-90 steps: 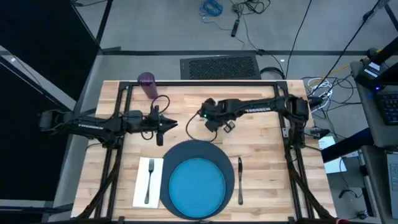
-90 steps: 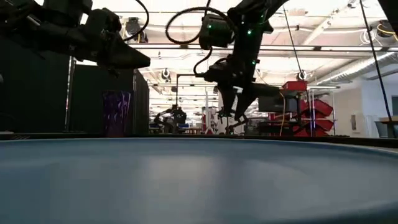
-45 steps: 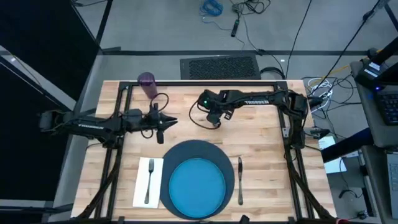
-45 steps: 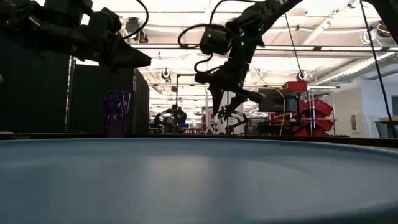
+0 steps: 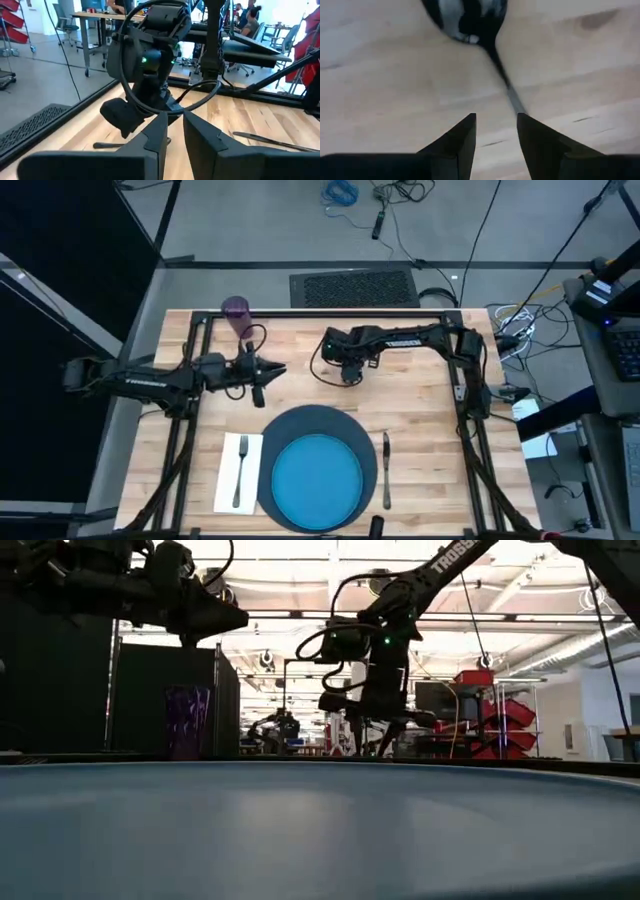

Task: Set table place
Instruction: Put the silver spoon on the middle right of the table

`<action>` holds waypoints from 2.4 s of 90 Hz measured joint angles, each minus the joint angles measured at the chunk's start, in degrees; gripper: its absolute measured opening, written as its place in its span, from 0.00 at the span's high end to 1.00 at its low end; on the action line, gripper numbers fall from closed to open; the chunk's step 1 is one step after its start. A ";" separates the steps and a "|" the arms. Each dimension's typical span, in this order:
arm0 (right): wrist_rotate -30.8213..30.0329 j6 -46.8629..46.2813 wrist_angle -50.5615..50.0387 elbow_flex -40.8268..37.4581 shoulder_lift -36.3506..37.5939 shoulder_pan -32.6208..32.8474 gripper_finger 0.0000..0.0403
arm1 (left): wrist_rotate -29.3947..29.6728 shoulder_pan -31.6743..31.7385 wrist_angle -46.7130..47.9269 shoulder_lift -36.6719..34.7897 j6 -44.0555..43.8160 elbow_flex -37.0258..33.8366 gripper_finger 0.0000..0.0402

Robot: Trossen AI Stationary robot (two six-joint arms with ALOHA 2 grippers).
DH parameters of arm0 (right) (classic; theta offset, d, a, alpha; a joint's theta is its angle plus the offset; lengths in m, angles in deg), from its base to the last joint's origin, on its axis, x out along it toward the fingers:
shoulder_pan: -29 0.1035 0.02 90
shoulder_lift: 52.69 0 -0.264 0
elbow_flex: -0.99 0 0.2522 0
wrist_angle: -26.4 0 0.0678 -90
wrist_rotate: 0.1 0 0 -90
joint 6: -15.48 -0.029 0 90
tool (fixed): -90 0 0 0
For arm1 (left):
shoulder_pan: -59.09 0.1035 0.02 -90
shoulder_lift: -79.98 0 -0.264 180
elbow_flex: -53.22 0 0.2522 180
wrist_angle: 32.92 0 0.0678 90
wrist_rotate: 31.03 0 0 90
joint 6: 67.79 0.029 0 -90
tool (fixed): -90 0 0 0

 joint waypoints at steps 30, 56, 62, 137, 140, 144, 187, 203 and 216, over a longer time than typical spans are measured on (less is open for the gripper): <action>0.55 -2.24 0.90 0.02 -0.37 2.47 0.68 | 0.02 0.00 0.55 0.00 -0.01 0.02 0.88; 0.33 -3.24 0.00 0.04 -2.39 2.42 0.68 | 0.02 0.00 0.53 0.00 -0.09 0.02 0.88; 0.04 -3.25 0.07 0.13 -2.86 2.43 0.68 | 0.01 0.00 0.53 0.02 -0.09 0.02 0.88; -0.89 -12.07 0.00 0.00 -3.14 3.87 0.88 | 0.02 0.00 0.53 0.02 -0.04 0.02 0.88; -0.86 -12.58 0.00 0.00 -3.14 3.87 0.88 | 0.00 0.00 0.53 0.00 -0.06 0.02 0.88; -0.77 -13.27 -0.01 0.00 -3.14 3.87 0.88 | 0.00 0.00 0.53 0.02 -0.07 0.02 0.88; -1.23 -22.37 -0.06 0.00 -3.19 3.81 0.88 | 0.02 0.00 0.53 0.01 -0.04 0.02 0.88; -1.59 -26.26 -0.22 0.00 -3.19 3.81 0.88 | 0.01 0.00 0.53 0.01 -0.04 0.02 0.88; -1.39 -29.36 -0.26 0.00 -3.19 3.78 0.88 | 0.01 0.00 0.53 0.00 -0.03 0.02 0.88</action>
